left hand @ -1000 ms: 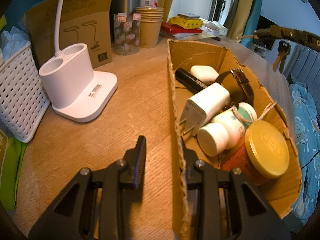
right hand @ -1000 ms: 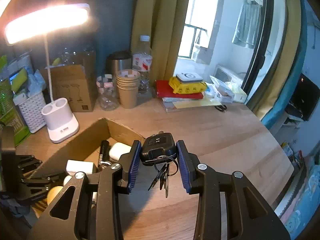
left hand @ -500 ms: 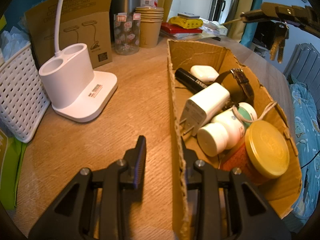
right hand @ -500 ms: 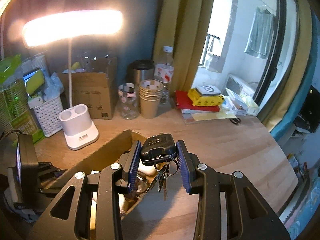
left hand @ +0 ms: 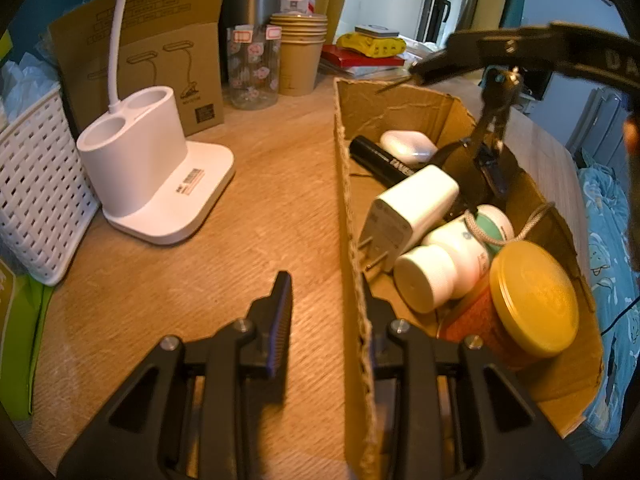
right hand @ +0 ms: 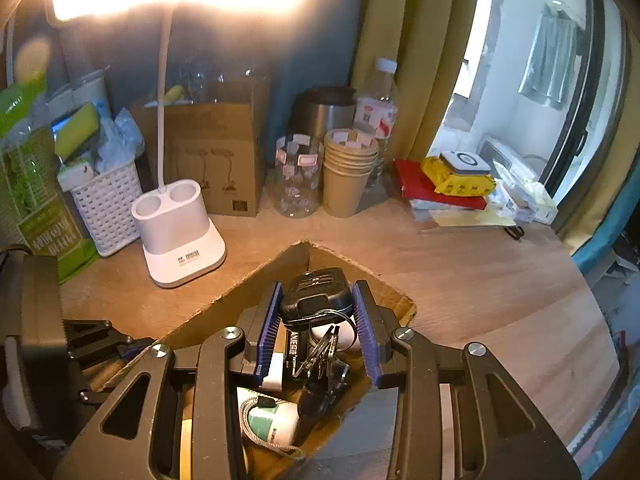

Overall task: Organize rigid objects
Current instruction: 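Carry the car key into the box and lower it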

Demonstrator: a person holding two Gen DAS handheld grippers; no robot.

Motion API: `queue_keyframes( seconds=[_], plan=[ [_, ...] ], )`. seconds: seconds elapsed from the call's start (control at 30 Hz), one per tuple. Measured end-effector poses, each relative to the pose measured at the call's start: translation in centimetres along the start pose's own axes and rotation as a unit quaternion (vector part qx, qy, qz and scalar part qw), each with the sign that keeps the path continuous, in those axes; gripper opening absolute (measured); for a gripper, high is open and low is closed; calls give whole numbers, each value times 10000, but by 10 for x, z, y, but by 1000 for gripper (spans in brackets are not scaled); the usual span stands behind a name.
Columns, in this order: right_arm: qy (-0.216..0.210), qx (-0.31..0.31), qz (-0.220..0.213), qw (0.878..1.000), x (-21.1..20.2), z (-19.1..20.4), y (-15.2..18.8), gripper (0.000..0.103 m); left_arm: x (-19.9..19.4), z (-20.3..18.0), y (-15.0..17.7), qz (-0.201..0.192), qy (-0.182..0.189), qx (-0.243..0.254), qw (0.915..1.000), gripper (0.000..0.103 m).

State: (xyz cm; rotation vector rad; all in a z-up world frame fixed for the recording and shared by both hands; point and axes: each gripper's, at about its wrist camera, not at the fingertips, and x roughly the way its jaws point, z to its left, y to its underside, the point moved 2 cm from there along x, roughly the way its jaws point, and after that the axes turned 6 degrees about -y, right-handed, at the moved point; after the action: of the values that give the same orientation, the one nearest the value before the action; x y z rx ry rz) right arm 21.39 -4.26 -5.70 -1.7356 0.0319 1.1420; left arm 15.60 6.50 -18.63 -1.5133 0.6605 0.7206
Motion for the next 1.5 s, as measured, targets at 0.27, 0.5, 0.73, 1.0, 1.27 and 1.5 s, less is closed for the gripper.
queue_keyframes(
  seconds=[0.27,0.5,0.73,1.0,1.27,1.5],
  plan=[
    [-24,-103,207,9997,24,7,3,38,0,2,0,8,46,7,10000,32],
    [12,-160,363,9992,43,10,8,38,0,2,-1,1,68,33,10000,32],
    [8,-290,446,9986,53,19,10,38,0,1,0,3,64,42,10000,32],
    [22,-356,537,9979,57,21,10,39,0,1,0,2,64,44,10000,32],
    [-127,-349,627,9973,63,23,10,39,0,1,0,3,65,43,10000,32],
    [-311,-527,838,9946,71,31,13,46,-1,-1,0,-11,44,75,10000,32]
  ],
)
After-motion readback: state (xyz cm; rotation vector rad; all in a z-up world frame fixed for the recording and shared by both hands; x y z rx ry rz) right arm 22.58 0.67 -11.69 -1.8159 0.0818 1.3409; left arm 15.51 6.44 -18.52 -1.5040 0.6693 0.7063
